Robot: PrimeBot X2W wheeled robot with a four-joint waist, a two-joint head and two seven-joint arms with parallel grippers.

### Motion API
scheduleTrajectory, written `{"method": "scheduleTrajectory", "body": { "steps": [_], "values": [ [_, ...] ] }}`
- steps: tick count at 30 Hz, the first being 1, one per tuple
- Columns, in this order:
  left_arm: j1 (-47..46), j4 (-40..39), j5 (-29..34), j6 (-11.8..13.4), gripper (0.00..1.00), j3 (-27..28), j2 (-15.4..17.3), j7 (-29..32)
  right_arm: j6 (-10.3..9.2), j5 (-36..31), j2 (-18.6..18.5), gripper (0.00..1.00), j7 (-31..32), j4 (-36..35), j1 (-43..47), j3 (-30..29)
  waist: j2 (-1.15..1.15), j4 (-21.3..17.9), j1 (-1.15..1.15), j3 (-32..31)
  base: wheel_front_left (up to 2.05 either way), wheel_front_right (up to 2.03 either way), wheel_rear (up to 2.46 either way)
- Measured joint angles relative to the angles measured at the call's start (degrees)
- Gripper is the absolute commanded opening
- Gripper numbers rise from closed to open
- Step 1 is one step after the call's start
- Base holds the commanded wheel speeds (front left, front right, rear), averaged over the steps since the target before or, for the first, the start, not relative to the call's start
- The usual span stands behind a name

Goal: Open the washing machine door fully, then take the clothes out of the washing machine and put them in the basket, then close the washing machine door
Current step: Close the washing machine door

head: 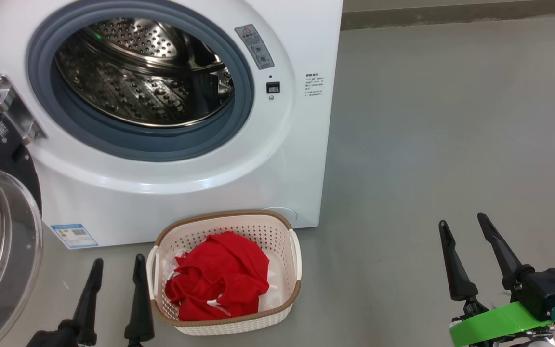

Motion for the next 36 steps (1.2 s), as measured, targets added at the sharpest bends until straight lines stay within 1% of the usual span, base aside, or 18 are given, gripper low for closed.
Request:
{"method": "scheduleTrajectory", "body": {
  "steps": [14,19,23,27,36],
  "values": [
    [-0.01,0.49,-0.01,-0.02,1.00,-0.49,0.52,-0.30,0.00,0.00,0.01,1.00,0.00,0.27,0.00,0.05,0.00,0.51,0.00,-0.42,-0.01,0.01,0.00],
    [-0.05,0.67,0.05,0.13,1.00,-0.82,0.65,-0.71,-0.01,0.00,0.00,1.00,0.00,0.27,0.01,0.03,0.00,1.50,0.00,-0.41,0.00,0.00,0.00],
    [-0.08,0.62,0.55,0.75,1.00,-0.82,0.99,-0.71,-0.01,0.00,0.01,1.00,0.00,0.26,0.01,0.13,0.00,2.72,0.00,-0.33,0.00,0.00,0.00],
    [-0.11,0.53,0.98,0.82,1.00,-0.88,1.14,-0.71,0.00,0.00,0.01,1.00,0.00,0.25,0.01,0.41,0.00,4.33,0.00,-0.24,0.00,0.00,0.00],
    [-0.84,-0.56,1.16,1.60,1.00,-0.83,1.37,-1.22,0.00,-0.16,0.00,1.00,0.00,-0.19,-0.04,1.15,0.00,8.88,0.00,0.99,0.00,0.00,0.00]
  ]
}}
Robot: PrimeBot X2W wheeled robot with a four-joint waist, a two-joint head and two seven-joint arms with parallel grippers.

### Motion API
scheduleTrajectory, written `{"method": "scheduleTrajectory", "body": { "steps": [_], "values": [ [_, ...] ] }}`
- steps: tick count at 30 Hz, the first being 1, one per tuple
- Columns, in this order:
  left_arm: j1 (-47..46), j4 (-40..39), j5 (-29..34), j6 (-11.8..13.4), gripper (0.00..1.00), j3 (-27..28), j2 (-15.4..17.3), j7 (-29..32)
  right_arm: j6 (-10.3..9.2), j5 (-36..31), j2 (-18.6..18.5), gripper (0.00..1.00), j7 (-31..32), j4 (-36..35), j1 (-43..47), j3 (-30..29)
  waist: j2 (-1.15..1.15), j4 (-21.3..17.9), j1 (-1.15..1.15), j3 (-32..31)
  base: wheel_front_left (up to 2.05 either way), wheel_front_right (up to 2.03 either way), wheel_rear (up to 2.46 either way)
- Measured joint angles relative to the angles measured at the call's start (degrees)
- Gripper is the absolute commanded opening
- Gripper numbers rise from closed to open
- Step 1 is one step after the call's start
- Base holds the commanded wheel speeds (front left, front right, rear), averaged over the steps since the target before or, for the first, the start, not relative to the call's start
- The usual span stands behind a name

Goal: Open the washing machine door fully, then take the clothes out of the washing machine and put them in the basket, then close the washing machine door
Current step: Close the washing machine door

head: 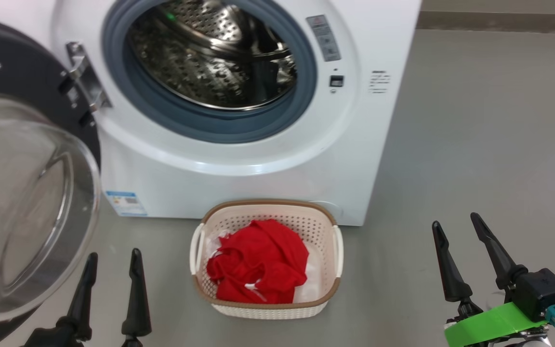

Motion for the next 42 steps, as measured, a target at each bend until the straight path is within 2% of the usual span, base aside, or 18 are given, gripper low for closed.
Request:
{"method": "scheduleTrajectory", "body": {
  "steps": [12,28,42],
  "values": [
    [-0.61,-2.10,0.62,1.71,1.00,-0.09,0.02,0.00,0.00,-0.52,-0.01,1.00,0.00,-0.48,-1.09,0.86,0.00,7.45,0.00,1.61,0.00,0.00,0.00],
    [-0.46,-4.17,1.94,6.09,1.00,0.16,-0.32,-0.08,-0.01,-1.57,-0.04,1.00,0.00,-0.20,-2.71,2.98,0.00,16.81,0.00,1.73,0.00,0.00,0.00],
    [0.76,-4.13,1.96,7.04,1.00,-0.11,-0.34,0.27,0.00,-1.45,-0.04,1.00,0.00,0.75,-2.19,3.76,0.00,20.62,0.00,-1.06,0.00,0.00,0.00]
  ]
}}
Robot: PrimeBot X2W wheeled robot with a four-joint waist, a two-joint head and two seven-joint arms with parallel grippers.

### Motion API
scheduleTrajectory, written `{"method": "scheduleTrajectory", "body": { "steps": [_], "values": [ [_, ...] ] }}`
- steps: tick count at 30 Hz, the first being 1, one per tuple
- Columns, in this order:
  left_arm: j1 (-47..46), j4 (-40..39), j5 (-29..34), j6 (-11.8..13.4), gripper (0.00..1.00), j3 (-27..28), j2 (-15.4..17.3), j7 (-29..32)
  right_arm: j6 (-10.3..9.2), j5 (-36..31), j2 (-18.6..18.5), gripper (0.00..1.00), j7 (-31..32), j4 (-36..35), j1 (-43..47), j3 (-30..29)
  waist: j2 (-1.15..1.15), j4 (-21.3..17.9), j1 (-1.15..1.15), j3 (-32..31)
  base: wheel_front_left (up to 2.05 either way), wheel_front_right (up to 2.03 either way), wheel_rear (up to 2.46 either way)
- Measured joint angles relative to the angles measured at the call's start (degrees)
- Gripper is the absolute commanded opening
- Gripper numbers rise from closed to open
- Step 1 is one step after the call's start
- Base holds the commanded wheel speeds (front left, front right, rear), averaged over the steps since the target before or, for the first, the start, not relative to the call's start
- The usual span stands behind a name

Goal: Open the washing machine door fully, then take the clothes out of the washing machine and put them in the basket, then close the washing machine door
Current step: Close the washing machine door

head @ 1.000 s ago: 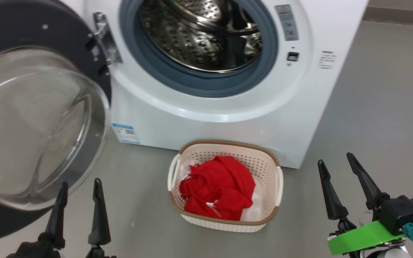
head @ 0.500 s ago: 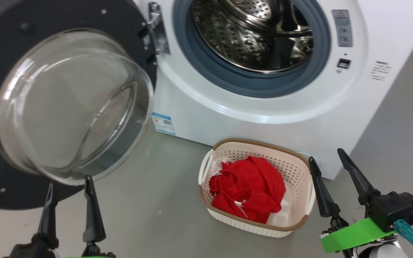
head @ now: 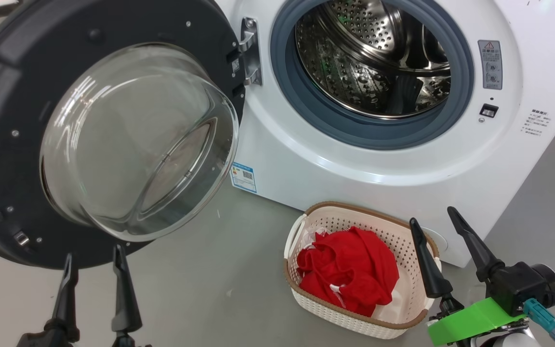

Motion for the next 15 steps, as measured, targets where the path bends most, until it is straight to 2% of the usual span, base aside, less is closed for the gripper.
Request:
{"method": "scheduleTrajectory", "body": {
  "steps": [1,2,3,4,10,15],
  "values": [
    [0.00,0.00,0.00,0.04,0.98,0.01,0.04,0.14,0.00,0.05,0.00,1.00,0.00,0.00,-0.01,0.04,0.00,0.08,0.00,-0.18,0.00,0.00,0.00],
    [0.00,-0.01,0.00,0.05,0.48,0.03,0.11,0.26,0.00,0.05,0.00,1.00,0.00,0.01,-0.01,0.10,0.00,0.13,0.00,-0.33,0.00,0.00,0.00],
    [0.01,-0.03,0.00,0.07,0.27,0.05,0.13,0.26,0.00,0.05,0.00,1.00,0.00,0.01,-0.01,0.15,0.00,0.15,0.00,-0.45,0.00,0.00,0.00],
    [0.01,-0.09,0.00,0.16,0.00,0.07,0.16,0.26,0.00,0.07,0.00,1.00,0.00,0.02,0.00,0.20,0.00,0.14,0.00,-0.57,0.00,0.00,0.00],
    [-0.06,-2.59,0.98,1.19,0.00,1.16,0.81,-0.89,0.00,0.25,0.00,1.00,0.00,0.03,0.30,0.43,0.00,-0.19,0.00,-0.89,0.00,0.00,0.00],
    [-2.38,-5.67,2.21,2.09,0.00,4.74,1.46,-1.96,0.00,0.63,0.01,1.00,0.00,0.15,1.24,0.44,0.00,-0.55,0.00,-1.09,0.00,0.00,0.00]
  ]
}}
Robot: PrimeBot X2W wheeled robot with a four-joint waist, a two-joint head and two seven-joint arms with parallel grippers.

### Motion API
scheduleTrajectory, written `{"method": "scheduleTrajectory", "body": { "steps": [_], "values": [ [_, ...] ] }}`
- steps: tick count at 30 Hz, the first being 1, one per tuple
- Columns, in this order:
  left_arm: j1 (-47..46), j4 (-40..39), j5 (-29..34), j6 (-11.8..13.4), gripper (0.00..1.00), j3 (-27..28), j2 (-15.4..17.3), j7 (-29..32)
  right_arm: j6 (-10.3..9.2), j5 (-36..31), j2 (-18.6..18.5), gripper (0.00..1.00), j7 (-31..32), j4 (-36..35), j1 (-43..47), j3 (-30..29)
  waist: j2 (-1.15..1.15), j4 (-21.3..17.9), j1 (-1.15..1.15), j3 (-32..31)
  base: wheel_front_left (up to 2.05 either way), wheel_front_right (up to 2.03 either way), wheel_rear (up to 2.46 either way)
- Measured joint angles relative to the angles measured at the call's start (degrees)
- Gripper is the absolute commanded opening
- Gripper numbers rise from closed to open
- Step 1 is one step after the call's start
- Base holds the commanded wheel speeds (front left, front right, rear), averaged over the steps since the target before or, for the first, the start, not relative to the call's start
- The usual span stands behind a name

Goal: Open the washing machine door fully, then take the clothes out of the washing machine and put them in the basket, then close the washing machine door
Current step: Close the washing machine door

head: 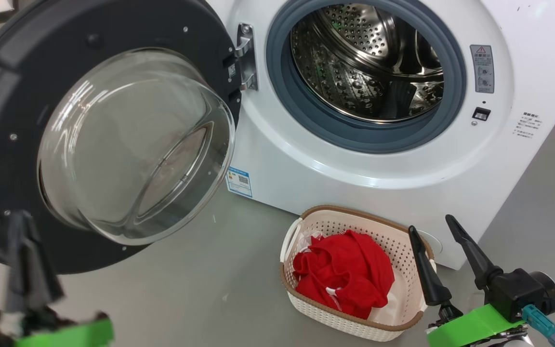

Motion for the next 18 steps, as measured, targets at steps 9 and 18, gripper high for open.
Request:
{"method": "scheduleTrajectory", "body": {
  "steps": [9,18],
  "values": [
    [-11.54,0.22,-2.00,-0.51,0.00,10.00,2.32,-0.34,0.00,0.01,0.00,1.00,0.00,0.10,0.02,-0.09,0.00,-0.96,0.00,-0.15,0.00,0.00,0.00],
    [-26.43,18.09,-7.92,-6.47,0.00,20.82,6.49,-0.41,-0.01,0.01,0.00,1.00,0.00,0.38,0.03,-0.45,0.00,-2.03,0.00,-0.21,0.00,0.00,0.00]
  ]
}}
